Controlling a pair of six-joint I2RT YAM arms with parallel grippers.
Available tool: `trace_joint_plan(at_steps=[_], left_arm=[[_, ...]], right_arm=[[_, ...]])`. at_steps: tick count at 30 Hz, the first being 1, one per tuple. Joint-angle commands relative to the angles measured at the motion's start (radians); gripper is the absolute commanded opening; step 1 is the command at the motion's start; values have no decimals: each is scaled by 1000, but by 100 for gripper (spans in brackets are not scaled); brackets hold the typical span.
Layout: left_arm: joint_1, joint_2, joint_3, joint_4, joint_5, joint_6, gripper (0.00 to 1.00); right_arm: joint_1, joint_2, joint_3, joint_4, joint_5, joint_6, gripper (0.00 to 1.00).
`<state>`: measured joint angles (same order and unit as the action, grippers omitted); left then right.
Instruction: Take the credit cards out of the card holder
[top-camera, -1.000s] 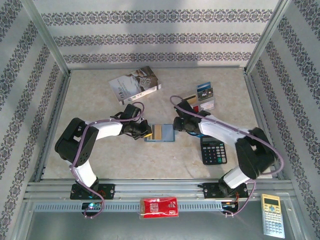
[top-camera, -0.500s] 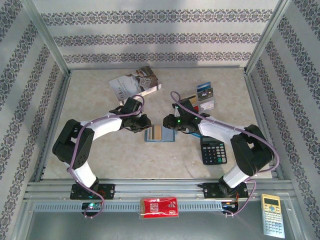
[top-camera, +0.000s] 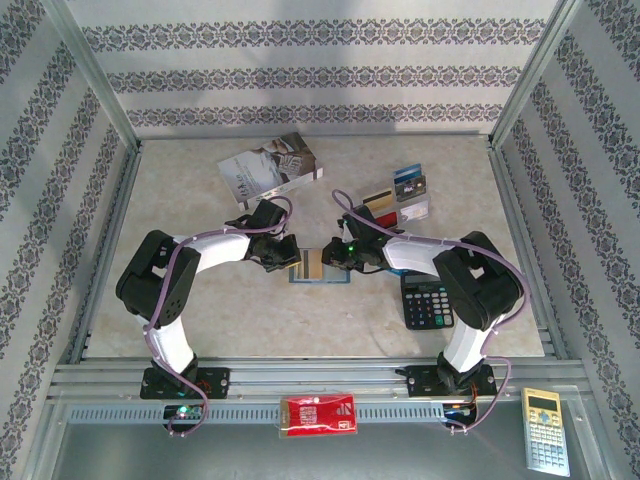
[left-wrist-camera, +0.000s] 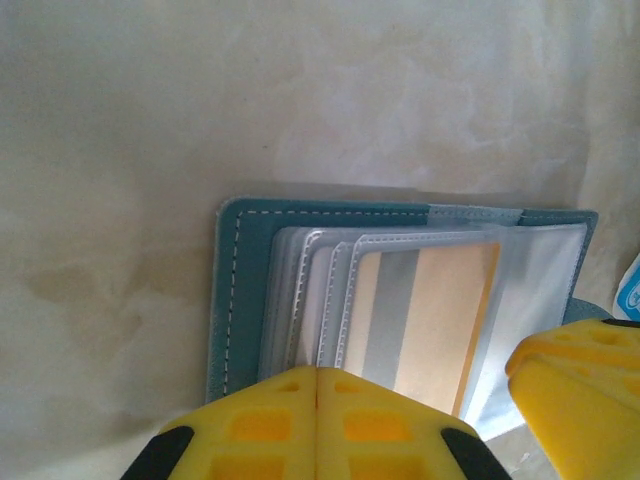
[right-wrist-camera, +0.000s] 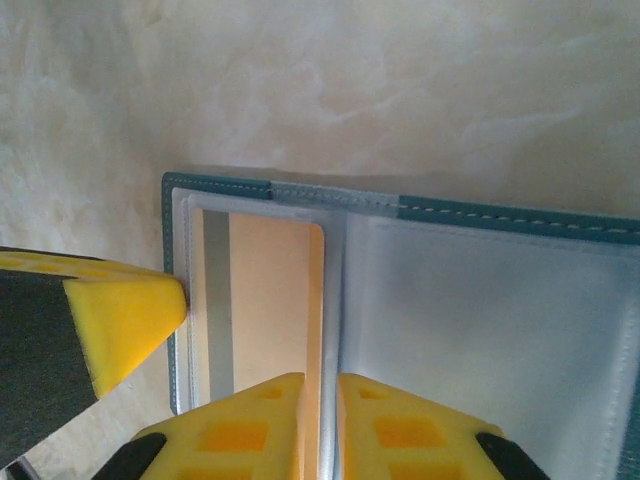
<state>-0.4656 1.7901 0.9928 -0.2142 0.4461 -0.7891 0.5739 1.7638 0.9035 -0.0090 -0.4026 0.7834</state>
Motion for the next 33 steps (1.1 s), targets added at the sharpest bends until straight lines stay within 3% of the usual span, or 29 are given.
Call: trace_joint_plan(at_steps=[1, 33], left_arm=[[-2, 15, -32, -39, -28, 15, 5], [-2, 3, -70, -37, -29, 22, 3]], right_arm=[[9, 20, 7, 24, -28, 13, 17], [6, 50, -22, 107, -75, 26, 14]])
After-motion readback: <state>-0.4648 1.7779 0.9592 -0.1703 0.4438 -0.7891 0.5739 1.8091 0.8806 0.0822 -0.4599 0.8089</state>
